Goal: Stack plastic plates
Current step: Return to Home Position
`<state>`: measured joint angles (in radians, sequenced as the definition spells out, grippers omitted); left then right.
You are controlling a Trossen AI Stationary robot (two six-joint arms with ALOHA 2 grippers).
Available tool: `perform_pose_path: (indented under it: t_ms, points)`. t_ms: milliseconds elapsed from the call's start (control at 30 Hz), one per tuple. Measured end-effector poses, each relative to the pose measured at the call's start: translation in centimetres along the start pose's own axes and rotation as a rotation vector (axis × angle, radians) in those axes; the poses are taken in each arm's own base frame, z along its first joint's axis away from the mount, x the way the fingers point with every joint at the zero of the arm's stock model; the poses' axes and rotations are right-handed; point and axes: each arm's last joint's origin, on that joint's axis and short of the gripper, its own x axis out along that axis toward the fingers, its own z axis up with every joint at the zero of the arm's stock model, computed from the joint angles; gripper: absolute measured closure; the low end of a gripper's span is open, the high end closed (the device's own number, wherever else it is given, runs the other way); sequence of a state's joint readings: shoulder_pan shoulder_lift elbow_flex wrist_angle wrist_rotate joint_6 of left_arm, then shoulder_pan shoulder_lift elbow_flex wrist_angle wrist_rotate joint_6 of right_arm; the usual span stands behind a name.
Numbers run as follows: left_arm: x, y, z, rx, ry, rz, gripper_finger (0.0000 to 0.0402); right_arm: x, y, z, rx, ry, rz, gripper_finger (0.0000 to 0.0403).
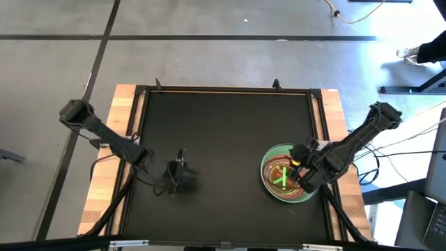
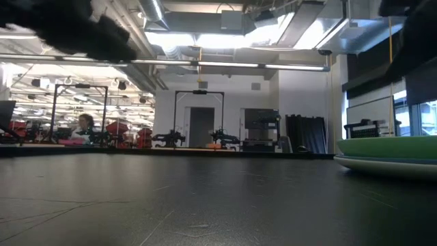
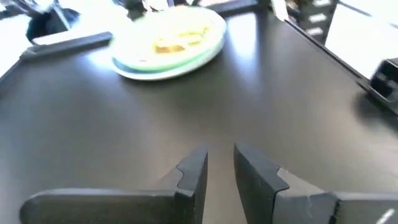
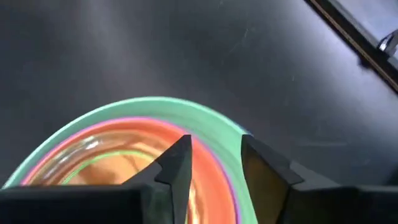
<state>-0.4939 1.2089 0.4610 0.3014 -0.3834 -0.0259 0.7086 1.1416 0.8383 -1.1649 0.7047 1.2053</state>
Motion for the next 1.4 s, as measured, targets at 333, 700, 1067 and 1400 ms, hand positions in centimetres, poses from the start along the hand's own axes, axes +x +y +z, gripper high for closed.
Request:
perform_pose_path:
  t_ms: [333,700,1067,1400]
  points:
    - [-2.1,6.1,-0.2,-0.019,-0.048,0.082,0.0330,3.8,-0.8,2.9,-0.110,-0.052,0.048,0.0340]
    - [-5.2,10.0,-5.7,-0.197,-0.169,0.221,0.0354,6.8,-4.3,3.9,-0.041,-0.247,0.388,0.0391]
    - [-7.6,10.5,-7.7,-0.246,-0.268,0.320,0.0397,6.9,-7.5,1.7,0.026,-0.430,0.574,0.0399]
    - [-9.0,10.6,-7.6,-0.247,-0.337,0.342,0.0397,6.1,-9.4,-0.4,0.049,-0.669,0.680,0.0400]
